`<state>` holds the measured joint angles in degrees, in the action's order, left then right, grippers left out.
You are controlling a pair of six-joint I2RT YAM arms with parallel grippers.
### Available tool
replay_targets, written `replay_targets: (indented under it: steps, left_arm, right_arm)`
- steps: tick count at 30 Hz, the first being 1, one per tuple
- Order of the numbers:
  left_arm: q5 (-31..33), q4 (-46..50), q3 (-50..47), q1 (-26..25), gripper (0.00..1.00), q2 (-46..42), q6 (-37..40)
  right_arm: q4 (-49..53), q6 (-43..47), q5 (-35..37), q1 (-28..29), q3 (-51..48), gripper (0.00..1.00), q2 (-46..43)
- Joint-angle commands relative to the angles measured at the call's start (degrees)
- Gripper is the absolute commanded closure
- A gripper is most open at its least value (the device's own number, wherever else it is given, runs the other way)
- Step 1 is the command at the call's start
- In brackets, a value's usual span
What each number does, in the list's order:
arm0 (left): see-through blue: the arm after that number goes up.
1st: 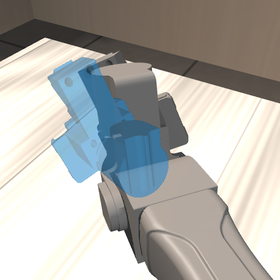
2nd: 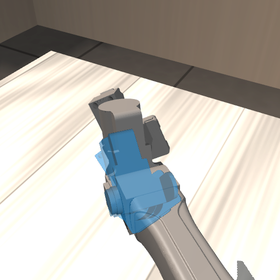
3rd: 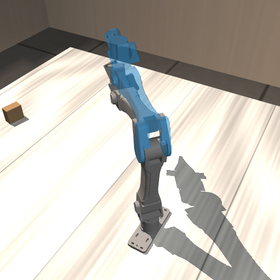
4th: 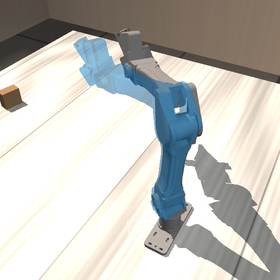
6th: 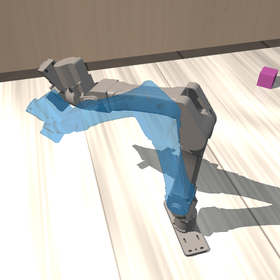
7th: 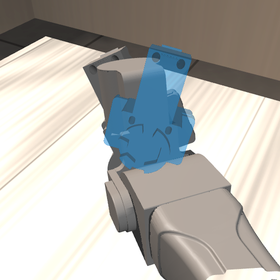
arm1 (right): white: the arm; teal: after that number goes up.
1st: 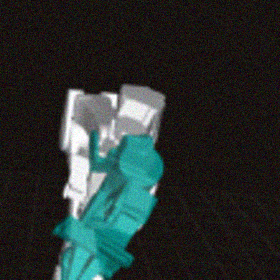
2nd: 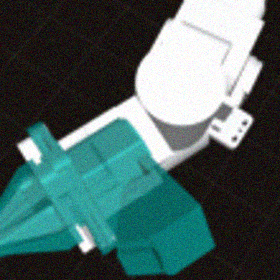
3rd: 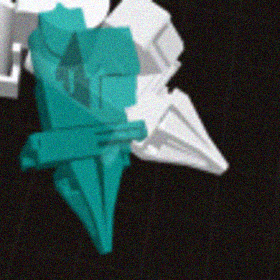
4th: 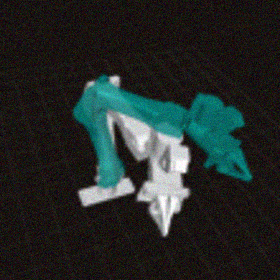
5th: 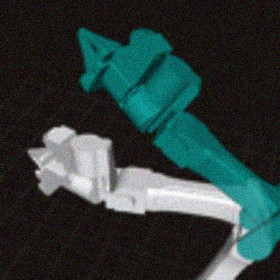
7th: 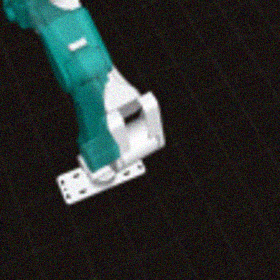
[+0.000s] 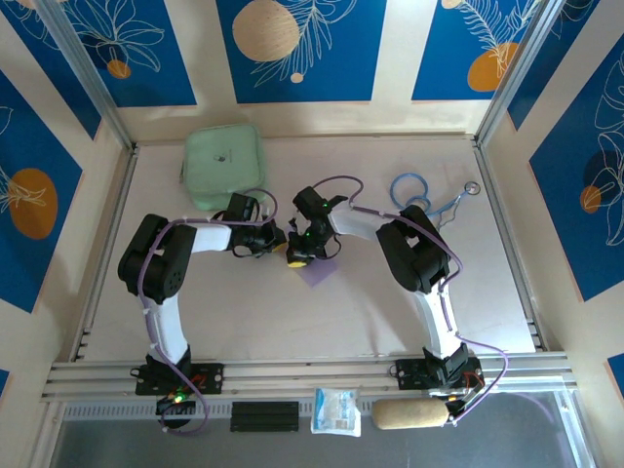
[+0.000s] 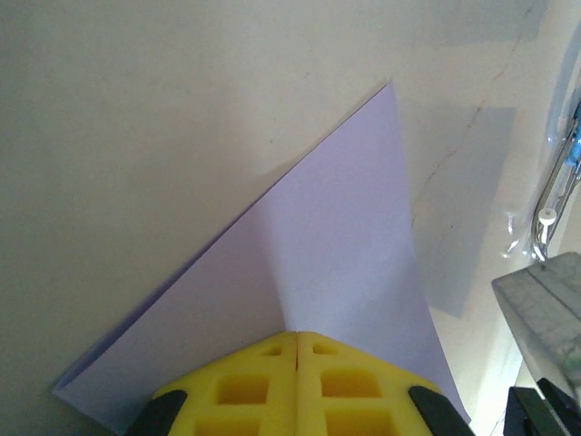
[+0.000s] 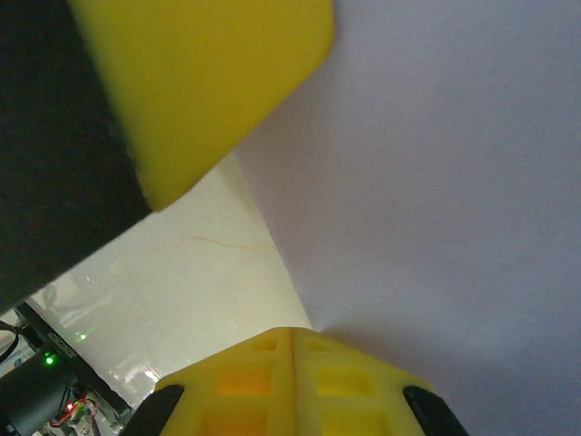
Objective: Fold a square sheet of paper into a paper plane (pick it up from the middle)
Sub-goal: Fold the square sheet of paper in half at the center of the table.
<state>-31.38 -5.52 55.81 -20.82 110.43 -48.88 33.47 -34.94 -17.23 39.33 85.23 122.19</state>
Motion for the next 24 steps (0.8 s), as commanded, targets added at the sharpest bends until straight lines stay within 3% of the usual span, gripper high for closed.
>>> replay_targets:
  steps: [1,9,24]
  left_arm:
    - [4.9,2.4,-2.6,0.1,1.0,3.6,-0.2]
    - [3.7,2.0,-3.7,0.9,1.0,3.2,1.7]
    - [3.3,3.1,-3.5,2.0,1.0,3.1,4.5]
  right_arm:
    - [1.7,1.2,-1.4,0.8,-2.0,1.0,0.9]
    - [0.1,1.5,-1.0,0.6,-7.4,1.0,-0.9]
    - [-13.8,2.5,-8.9,-0.8,-27.9,1.0,-12.6]
